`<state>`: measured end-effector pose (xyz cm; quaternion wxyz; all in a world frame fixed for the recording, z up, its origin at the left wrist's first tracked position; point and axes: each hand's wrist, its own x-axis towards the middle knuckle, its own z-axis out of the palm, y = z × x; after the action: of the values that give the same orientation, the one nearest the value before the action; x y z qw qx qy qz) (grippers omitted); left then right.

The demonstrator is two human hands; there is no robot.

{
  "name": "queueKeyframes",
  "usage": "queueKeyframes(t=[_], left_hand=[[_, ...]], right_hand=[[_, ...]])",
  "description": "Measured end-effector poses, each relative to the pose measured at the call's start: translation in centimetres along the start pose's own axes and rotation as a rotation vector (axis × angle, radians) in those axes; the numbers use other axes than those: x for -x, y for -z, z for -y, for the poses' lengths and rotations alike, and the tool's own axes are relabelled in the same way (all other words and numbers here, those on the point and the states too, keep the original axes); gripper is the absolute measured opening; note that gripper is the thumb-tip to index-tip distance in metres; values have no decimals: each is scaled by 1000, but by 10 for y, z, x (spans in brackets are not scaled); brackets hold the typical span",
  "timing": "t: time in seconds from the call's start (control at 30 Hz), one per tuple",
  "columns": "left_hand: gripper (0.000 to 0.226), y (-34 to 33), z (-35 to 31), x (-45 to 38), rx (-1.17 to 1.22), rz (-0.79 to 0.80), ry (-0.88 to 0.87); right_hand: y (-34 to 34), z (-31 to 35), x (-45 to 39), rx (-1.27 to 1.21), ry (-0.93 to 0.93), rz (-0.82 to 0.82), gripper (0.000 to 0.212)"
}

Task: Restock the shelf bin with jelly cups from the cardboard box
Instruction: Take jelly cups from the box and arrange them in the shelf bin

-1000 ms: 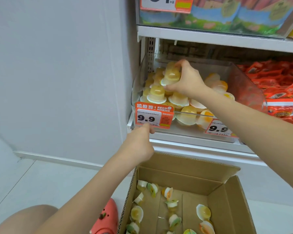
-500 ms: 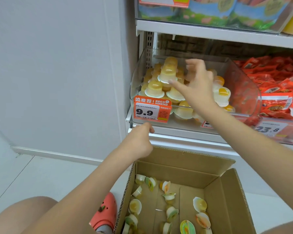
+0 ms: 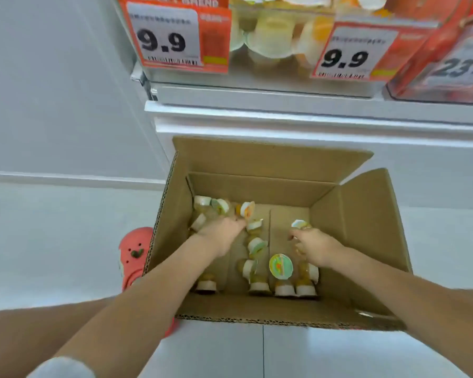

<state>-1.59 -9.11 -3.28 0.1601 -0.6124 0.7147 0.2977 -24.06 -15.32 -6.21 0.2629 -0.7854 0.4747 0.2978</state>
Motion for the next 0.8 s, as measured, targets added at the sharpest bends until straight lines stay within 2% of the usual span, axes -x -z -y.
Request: queueKeyframes(t=[0.07,0.13,0.23,0.33,0.47,0.53,0.63,0.7,0.73,0.8], left_hand=[[69,-20,-7,-23,-93,135,-65],[71,-39,-16,-44,-173,182,-112],[69,-57,-31,-72,-177,162,-126],[61,-69,-39,-93,-263,175,-176],[68,-80,-39,-111,-367,167,-186],[63,-81,-37,-113,-399,130,-191],[49,-77,-36,-110,-335,71,-171],[41,-67,-35,-102,-168,26,-129],[38,-59,-34,-98,-40,5,-107],[40,-37,-31,-86,200,-34,-80]], right_hand=[[-17,-8,-14,38,-5,117,69],[-34,-8,-21,78,60,150,75],[-55,6,-25,109,117,77,75],[-74,19,-31,108,64,14,75],[-86,24,-40,90,5,-11,74],[-87,24,-40,22,-15,-14,71],[-76,19,-36,-188,-89,-57,61],[-60,14,-32,-433,-202,-71,52],[-49,13,-29,-657,-297,-57,46],[-20,13,-19,-1291,-507,16,24]])
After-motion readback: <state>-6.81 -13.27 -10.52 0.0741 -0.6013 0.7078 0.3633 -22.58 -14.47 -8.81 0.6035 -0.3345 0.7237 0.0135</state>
